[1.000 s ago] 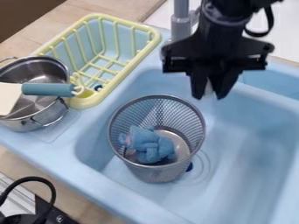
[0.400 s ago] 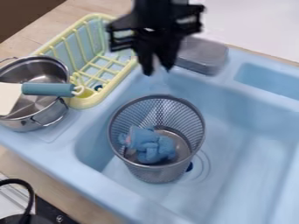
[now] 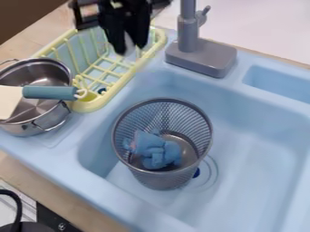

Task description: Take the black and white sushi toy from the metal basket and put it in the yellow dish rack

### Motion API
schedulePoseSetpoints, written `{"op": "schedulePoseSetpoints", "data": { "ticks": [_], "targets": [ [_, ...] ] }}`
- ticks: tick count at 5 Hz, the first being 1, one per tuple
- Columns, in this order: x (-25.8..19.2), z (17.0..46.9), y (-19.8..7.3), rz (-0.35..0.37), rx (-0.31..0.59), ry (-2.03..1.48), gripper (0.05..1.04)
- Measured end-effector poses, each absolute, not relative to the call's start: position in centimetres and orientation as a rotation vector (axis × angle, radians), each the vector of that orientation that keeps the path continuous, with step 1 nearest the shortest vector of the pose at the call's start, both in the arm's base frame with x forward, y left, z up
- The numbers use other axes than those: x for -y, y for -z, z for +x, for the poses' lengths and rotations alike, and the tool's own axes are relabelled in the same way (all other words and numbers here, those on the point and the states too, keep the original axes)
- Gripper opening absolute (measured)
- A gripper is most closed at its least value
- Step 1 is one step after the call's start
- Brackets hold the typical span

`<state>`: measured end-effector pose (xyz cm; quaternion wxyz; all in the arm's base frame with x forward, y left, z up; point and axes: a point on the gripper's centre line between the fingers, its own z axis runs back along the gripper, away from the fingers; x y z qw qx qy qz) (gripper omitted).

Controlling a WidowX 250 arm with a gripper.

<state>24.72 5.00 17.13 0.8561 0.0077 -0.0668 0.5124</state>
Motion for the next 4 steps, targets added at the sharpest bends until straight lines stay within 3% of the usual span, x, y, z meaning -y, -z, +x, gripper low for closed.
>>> {"op": "schedulePoseSetpoints", "data": {
  "ticks": [2,4],
  "targets": [
    [-8.6,26.8,-16.7,0.007,0.097,-1.149,0.276],
    [-9.8,26.7,-15.5,-0.007,0.071,-1.197,0.276]
  ]
}}
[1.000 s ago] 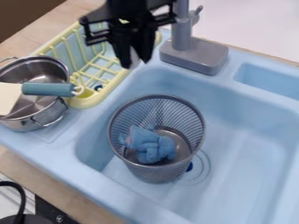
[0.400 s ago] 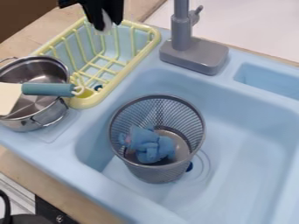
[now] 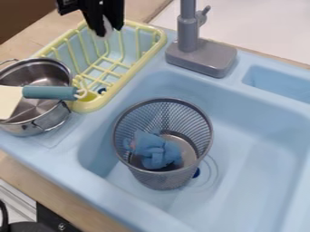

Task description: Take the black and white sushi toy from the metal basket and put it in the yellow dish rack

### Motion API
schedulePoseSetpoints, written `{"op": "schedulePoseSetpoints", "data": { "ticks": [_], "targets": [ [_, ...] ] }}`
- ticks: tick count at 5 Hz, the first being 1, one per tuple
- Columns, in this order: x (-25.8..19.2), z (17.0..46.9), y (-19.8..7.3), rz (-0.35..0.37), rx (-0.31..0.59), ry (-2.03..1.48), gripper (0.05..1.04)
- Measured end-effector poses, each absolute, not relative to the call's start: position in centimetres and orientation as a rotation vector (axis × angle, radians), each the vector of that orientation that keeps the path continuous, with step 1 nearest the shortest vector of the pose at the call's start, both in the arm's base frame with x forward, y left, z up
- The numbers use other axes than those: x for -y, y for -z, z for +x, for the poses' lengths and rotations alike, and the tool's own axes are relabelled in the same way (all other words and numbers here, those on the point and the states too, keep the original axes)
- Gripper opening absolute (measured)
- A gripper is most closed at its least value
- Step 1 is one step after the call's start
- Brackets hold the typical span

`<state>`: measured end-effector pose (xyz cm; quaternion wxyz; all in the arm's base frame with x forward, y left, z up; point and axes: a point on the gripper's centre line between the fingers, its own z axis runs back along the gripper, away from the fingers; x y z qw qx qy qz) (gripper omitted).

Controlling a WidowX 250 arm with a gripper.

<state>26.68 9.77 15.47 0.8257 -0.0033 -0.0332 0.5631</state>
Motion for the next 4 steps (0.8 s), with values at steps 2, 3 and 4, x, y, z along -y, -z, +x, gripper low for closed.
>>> {"op": "schedulePoseSetpoints", "data": {
  "ticks": [2,3,4],
  "targets": [
    [-10.4,26.7,-12.9,0.017,0.029,-1.214,0.618],
    [-10.3,26.2,-12.1,0.020,0.017,-1.200,0.906],
    [-9.8,25.8,-12.7,0.013,0.045,-1.176,1.003]
  ]
}}
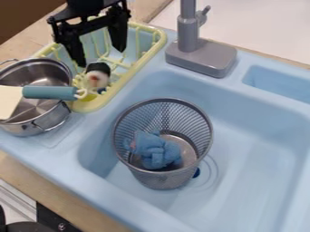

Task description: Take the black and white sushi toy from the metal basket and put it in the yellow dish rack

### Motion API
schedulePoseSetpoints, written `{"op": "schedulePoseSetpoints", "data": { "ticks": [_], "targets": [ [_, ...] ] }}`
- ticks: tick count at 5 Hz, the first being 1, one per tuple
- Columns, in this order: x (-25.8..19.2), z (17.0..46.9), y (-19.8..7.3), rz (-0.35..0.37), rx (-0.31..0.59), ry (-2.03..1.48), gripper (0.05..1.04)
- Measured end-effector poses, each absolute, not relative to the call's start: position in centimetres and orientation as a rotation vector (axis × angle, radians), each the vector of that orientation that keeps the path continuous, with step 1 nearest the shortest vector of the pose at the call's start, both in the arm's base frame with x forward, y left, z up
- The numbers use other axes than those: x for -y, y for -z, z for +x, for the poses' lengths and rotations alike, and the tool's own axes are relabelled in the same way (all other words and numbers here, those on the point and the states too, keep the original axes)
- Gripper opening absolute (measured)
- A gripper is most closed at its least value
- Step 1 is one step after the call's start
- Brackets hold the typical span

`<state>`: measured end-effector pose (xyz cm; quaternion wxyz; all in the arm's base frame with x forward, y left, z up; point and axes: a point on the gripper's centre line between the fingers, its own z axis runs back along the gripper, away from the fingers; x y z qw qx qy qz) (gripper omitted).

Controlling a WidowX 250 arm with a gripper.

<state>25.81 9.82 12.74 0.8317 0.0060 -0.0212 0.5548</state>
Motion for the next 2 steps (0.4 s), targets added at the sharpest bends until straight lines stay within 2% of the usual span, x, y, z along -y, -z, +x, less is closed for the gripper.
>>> {"op": "schedulePoseSetpoints", "data": {
  "ticks": [1,2],
  "targets": [
    [-8.7,25.6,-13.3,0.025,0.061,-1.138,0.999],
    [-7.6,25.1,-13.7,0.041,0.029,-1.111,0.999]
  ]
}}
